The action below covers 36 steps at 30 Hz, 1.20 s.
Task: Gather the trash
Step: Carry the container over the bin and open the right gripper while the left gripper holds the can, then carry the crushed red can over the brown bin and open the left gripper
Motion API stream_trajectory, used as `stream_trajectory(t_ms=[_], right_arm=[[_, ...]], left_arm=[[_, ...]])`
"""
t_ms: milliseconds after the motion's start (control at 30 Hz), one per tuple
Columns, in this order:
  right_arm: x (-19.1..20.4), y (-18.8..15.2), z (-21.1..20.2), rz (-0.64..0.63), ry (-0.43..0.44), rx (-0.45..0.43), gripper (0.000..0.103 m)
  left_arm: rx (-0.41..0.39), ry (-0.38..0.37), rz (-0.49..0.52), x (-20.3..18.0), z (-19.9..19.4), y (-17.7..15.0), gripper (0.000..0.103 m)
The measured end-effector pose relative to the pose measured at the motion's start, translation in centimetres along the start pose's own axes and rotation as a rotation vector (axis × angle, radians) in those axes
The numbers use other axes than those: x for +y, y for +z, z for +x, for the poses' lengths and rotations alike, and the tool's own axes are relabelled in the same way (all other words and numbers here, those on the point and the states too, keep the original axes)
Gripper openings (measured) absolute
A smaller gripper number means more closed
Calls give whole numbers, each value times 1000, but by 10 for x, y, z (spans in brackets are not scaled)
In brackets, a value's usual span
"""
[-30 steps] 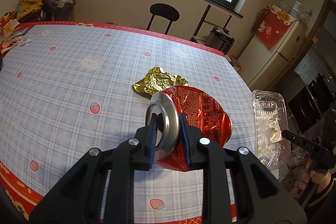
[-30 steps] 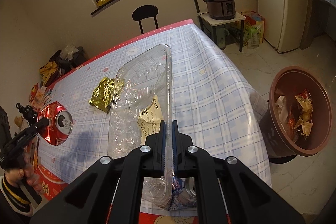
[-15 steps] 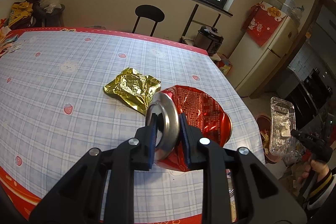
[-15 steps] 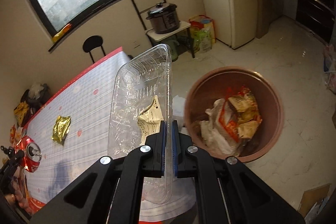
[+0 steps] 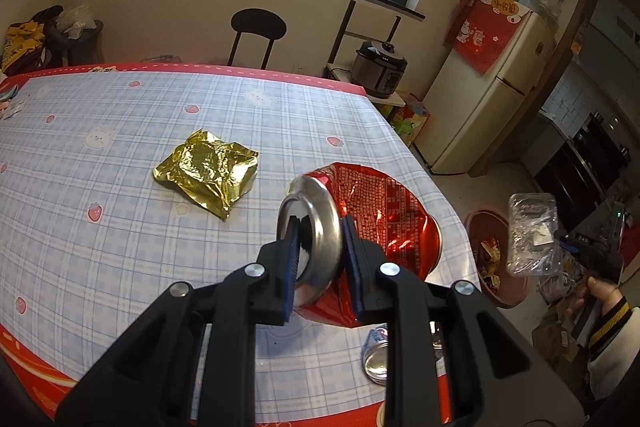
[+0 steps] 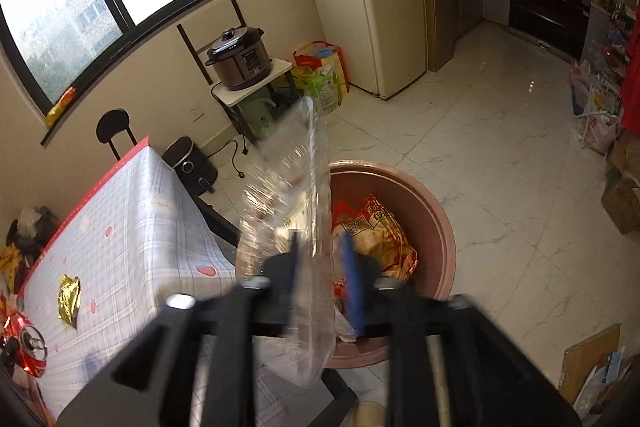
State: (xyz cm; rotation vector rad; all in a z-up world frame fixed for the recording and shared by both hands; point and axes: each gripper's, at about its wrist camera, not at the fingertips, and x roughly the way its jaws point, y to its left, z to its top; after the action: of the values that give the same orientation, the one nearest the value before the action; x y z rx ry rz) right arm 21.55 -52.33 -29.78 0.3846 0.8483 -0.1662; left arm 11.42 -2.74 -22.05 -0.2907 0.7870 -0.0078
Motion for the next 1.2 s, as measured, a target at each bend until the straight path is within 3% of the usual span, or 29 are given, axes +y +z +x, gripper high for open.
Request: stream_trajectory(t_ms=[133, 267, 467, 567, 933, 1200], right_arm=[[-1, 4, -13, -21, 21, -30, 68], [3, 6, -35, -50, 23, -54, 98], [18, 10, -74, -142, -61, -98, 98], [25, 11, -88, -176, -104, -71, 98], [16, -3, -118, -175, -136, -6, 98], [0, -7, -125, -157, -152, 4, 98]], left_arm=[[1, -21, 21, -20, 4, 0, 24], [5, -54, 47, -42, 11, 2, 24], [19, -131, 114, -83, 29, 10, 24], [23, -180, 165, -112, 39, 17, 24], [59, -328, 391, -227, 68, 25, 24], [99, -413, 472, -301, 93, 27, 24]])
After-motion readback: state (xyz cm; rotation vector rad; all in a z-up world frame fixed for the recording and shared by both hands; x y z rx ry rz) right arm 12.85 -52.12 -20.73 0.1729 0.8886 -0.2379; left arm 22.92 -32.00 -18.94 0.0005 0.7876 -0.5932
